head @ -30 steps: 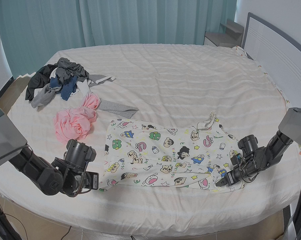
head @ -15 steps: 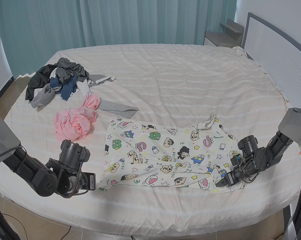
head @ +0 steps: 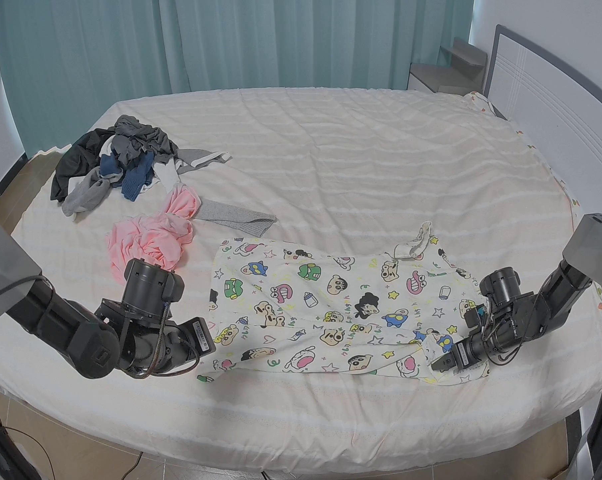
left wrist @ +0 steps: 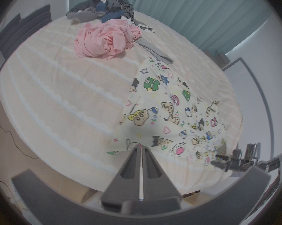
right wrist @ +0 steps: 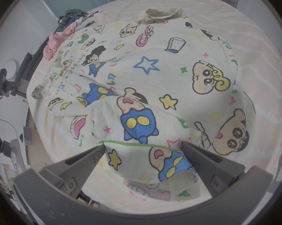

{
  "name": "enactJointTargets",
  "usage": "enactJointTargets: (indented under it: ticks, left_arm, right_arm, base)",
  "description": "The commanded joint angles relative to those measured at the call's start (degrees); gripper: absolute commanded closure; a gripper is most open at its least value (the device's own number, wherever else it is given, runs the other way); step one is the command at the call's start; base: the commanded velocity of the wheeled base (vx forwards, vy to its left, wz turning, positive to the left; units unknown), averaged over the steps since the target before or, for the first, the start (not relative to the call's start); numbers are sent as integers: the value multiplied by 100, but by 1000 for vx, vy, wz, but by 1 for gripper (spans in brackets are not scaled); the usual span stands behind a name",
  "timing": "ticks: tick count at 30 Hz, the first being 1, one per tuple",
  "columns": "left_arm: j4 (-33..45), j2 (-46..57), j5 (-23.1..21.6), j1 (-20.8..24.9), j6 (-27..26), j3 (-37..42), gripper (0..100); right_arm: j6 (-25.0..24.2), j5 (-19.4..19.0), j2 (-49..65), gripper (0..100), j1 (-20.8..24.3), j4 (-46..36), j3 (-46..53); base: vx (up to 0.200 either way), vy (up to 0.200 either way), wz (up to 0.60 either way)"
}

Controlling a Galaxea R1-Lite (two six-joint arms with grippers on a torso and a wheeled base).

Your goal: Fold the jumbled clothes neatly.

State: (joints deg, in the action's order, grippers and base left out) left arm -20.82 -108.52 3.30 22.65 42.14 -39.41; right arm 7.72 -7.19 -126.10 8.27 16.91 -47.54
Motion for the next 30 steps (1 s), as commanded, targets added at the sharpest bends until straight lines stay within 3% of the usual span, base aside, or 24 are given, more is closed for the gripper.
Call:
enactJointTargets:
  ticks: [1,5,10,13,30]
  left_arm:
    - [-18,173,-234,-15,295,-75,100]
    - [-36,279,-242,-33,444,-58,100]
    - [-273,455,-260,-15,664,56,100]
    - [-432,463,-242,3,664,100,100]
    - [-572,59,-199,-85,628,-251,100]
  right_arm:
    - [-16,-291,507,0,8,67,360]
    - [-69,-344,1000,0,-53,76,562]
    - [-780,-722,1922,0,-88,67,808]
    - [-1088,-845,2300,0,-106,67,878]
    - [-1176,-959,2467,0,-405,427,870]
  base:
    - [0,0,0]
    - [0,0,0]
    - [0,0,0]
    - [200,0,0]
    - [176,0,0]
